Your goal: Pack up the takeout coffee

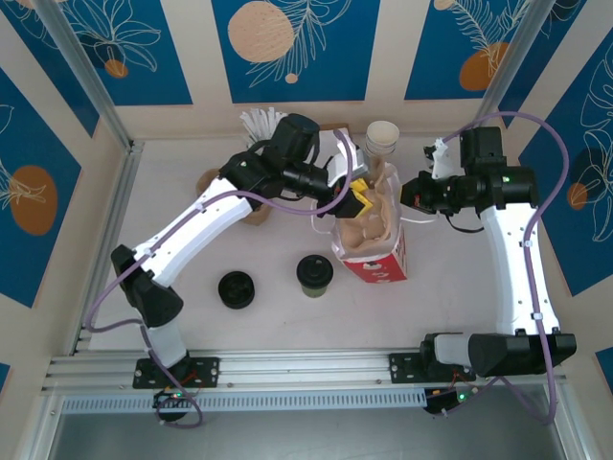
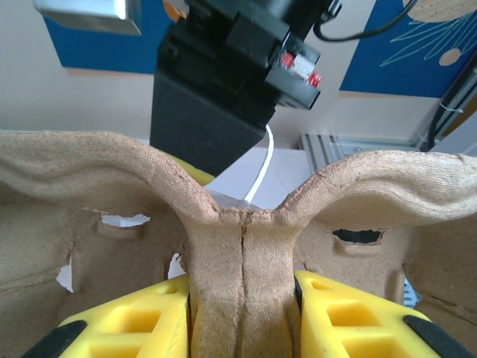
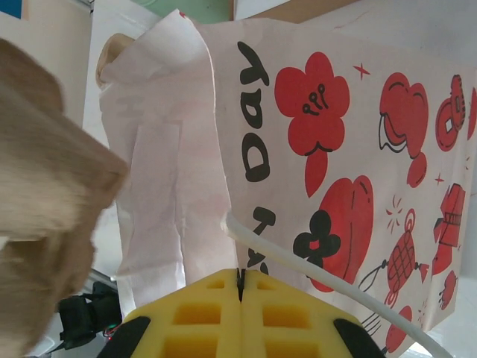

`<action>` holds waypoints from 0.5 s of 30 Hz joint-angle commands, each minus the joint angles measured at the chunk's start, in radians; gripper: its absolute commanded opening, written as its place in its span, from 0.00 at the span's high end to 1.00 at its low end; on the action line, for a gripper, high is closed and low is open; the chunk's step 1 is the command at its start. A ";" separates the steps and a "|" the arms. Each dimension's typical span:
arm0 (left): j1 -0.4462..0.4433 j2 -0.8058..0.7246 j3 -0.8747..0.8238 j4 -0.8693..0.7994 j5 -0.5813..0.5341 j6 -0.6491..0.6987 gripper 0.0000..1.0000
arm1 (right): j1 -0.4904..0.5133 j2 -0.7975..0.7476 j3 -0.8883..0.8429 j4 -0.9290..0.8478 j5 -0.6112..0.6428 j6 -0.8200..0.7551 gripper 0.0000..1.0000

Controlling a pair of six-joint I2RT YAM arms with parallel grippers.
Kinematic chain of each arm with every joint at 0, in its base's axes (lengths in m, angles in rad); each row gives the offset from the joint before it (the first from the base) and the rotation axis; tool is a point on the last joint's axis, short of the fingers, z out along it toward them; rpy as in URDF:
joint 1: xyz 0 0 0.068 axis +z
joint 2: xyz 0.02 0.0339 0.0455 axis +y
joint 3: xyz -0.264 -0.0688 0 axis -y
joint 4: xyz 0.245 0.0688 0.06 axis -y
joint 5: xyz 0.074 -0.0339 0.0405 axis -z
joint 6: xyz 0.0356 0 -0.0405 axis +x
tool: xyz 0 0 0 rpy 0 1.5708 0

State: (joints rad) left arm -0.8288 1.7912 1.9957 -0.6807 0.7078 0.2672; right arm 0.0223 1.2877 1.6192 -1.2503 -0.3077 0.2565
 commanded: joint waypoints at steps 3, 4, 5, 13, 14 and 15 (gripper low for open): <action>-0.008 0.031 0.057 -0.129 0.086 0.052 0.68 | 0.023 -0.016 -0.008 -0.006 -0.050 -0.032 1.00; -0.007 0.038 0.061 -0.146 0.087 0.059 0.68 | 0.028 -0.014 -0.010 -0.005 -0.050 -0.032 1.00; -0.008 0.042 0.067 -0.159 0.085 0.068 0.67 | 0.031 -0.015 -0.010 -0.005 -0.051 -0.031 1.00; -0.008 0.098 0.116 -0.234 -0.002 0.095 0.67 | 0.057 -0.016 -0.021 -0.006 -0.066 -0.040 1.00; -0.007 0.102 0.120 -0.237 -0.006 0.098 0.67 | 0.057 -0.016 -0.024 -0.006 -0.070 -0.041 1.00; -0.008 0.110 0.121 -0.240 -0.013 0.100 0.67 | 0.060 -0.016 -0.028 -0.006 -0.077 -0.040 1.00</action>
State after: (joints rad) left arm -0.8291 1.8816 2.0773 -0.8734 0.7097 0.3359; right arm 0.0734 1.2873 1.6051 -1.2491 -0.3347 0.2352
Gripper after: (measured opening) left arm 0.329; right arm 0.062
